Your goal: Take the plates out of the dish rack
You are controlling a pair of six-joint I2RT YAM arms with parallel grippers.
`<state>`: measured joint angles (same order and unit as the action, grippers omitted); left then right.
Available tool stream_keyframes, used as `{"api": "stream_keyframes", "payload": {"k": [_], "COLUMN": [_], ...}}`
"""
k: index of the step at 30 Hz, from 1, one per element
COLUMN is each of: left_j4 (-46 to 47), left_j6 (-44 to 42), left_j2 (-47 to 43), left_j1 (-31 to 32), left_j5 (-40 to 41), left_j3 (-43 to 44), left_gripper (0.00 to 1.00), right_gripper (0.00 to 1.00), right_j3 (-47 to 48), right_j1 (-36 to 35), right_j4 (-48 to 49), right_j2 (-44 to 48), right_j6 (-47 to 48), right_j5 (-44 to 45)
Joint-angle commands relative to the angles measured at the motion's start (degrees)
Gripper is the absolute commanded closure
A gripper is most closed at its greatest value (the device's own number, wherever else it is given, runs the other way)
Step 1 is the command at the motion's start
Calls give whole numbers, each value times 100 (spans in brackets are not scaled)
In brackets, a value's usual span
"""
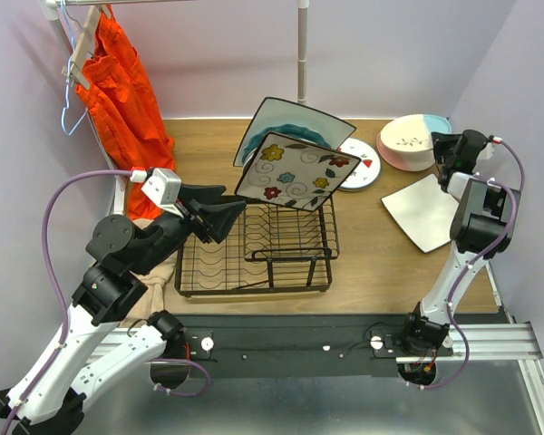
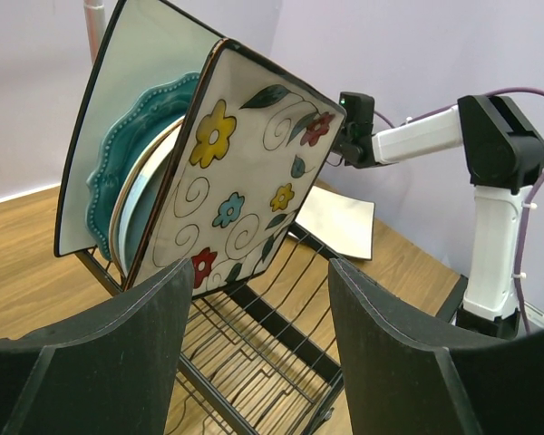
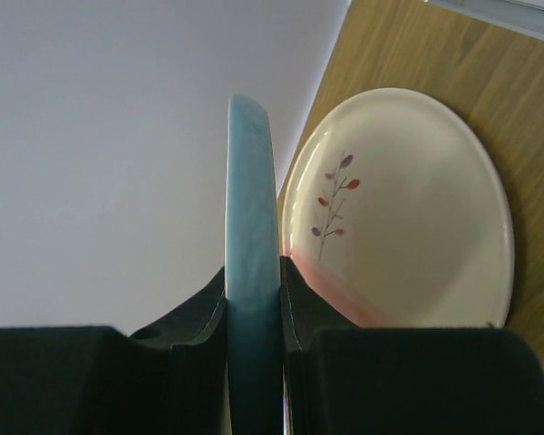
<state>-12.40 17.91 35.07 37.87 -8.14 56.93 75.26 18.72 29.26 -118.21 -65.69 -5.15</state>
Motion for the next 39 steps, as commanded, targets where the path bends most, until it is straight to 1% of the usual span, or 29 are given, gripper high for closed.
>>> {"api": "stream_keyframes", "payload": {"k": [1, 5, 12, 14, 15, 18, 19, 21, 24, 25, 26, 28, 31, 36, 39], "left_j4": [19, 10, 71, 63, 54, 19, 10, 27, 36, 28, 36, 63, 80, 63, 54], "left_j6": [-147, -191, -183, -191, -200, -200, -192, -183, -156, -139, -121, -95, -60, -77, -95], "left_j2": [-18, 0, 26, 18, 26, 70, 61, 79, 79, 62, 27, -18, -70, -123, -158], "left_j1": [-25, -25, -25, -34, -25, -25, -25, -25, -25, -25, -25, -25, -25, -34, -25], "left_j5": [129, 181, 225, 251, 252, 252, 243, 217, 208, 225, 225, 234, 217, 190, 199], "left_j3": [108, 82, -32, -15, 20, 82, 90, 99, 82, 82, 56, 20, 11, 3, -41], "left_gripper": [30, 30, 30, 30, 30, 30, 30, 30, 30, 30, 30, 30, 30, 30, 30], "right_gripper": [99, 99, 98, 92, 77, 61, 59, 57, 56, 56, 56, 55, 55, 54, 54], "right_j3": [576, 832, 928, 964, 981, 1086, 1148, 1157, 1209, 1314, 1498, 1658, 1790, 1816, 1965], "right_j1": [9, -9, -9, -9, -9, -9, -9, -9, 0, 0, 0, 9, 18, 18, 18], "right_j4": [880, 906, 959, 942, 907, 381, -4, -279, -736, -1137, -1315, -1728, -2124, -2345, -2617], "right_j2": [-359, -684, -1019, -1081, -1107, -1116, -1081, -1037, -984, -984, -1019, -1072, -1090, -1002, -1098], "right_j6": [-58, 65, 206, 180, 179, 319, 398, 513, 776, 899, 1013, 1181, 1356, 1594, 1779], "right_j5": [216, 93, 251, 207, 198, 216, 294, 391, 488, 480, 627, 612, 681, 884, 928]}}
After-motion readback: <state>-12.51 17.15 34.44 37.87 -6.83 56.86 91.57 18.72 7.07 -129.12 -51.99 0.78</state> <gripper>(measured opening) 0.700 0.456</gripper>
